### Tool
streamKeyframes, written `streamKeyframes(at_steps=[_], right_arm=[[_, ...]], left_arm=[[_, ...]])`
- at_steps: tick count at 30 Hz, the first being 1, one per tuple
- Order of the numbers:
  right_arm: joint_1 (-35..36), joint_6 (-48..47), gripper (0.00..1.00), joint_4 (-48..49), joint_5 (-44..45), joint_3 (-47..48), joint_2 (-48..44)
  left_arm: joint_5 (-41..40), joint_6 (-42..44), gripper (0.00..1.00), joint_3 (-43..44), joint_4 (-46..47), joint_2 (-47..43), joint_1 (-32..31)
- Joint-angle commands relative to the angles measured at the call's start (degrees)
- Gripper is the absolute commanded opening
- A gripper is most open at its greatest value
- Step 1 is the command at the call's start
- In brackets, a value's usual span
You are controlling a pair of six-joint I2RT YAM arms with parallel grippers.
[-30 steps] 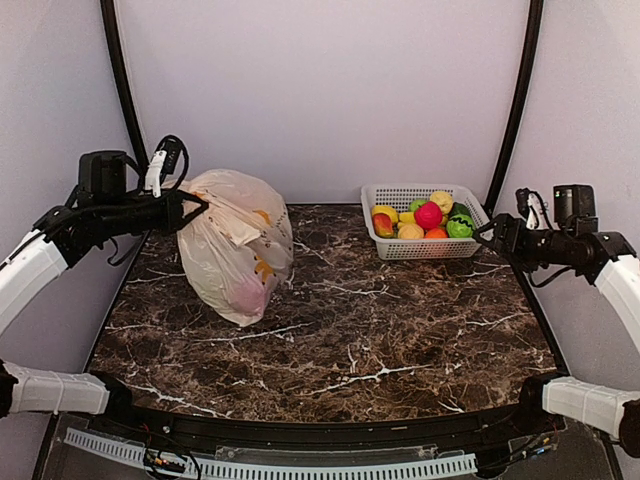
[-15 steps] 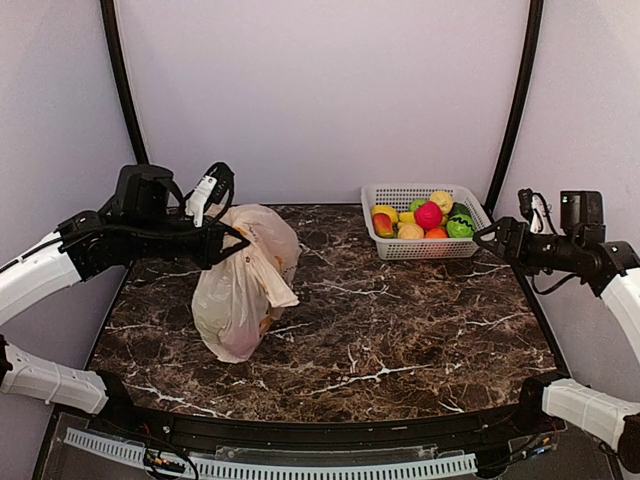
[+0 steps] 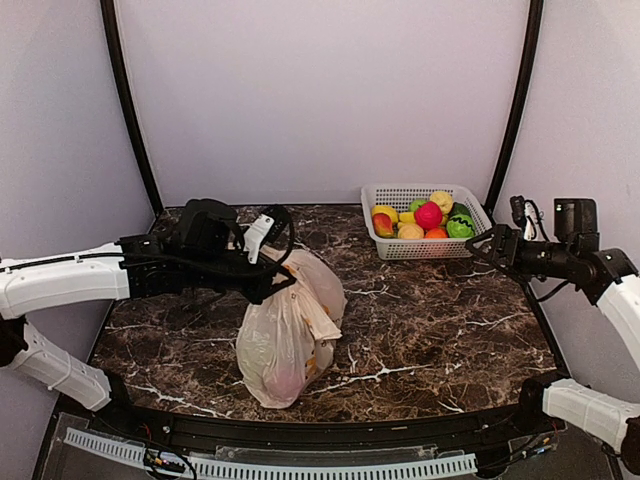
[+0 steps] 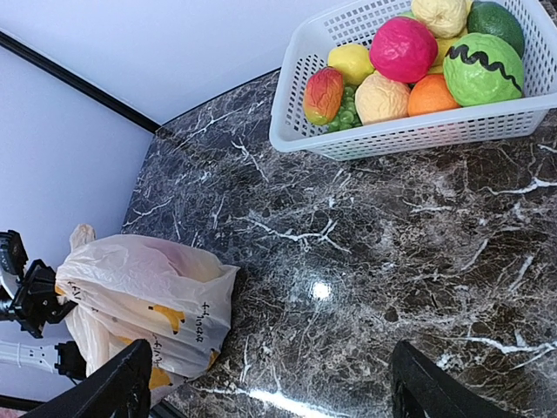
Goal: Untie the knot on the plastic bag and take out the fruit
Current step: Place the takeout bag at the center of the board.
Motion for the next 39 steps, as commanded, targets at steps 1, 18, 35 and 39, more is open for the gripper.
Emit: streamKeyframes(at_steps=[1,18,35,39], right_arm=[[0.7,0.2,0.91,1.0,-0.5,-0.5,-1.2],[1.3,-0.6,0.91,0.6,-1.0,-2.9,-1.4],[13.9,-3.3,0.89,1.9,8.8,2.4,1.8],[22.6,-3.5,0.90,6.6,12.7,3.6,5.3]], left_arm=[[-1.4,0.5,0.01,4.7,9.7,1.3,-1.2],[4.3,-3.0,0.03,-0.9,14.8,6.7,-1.9],[-7.4,-9.9,0.93,-2.5,-2.8,-10.6,-1.8],[-5.8,-15.5,0.97,-4.6,-4.8,-12.6,-1.9]])
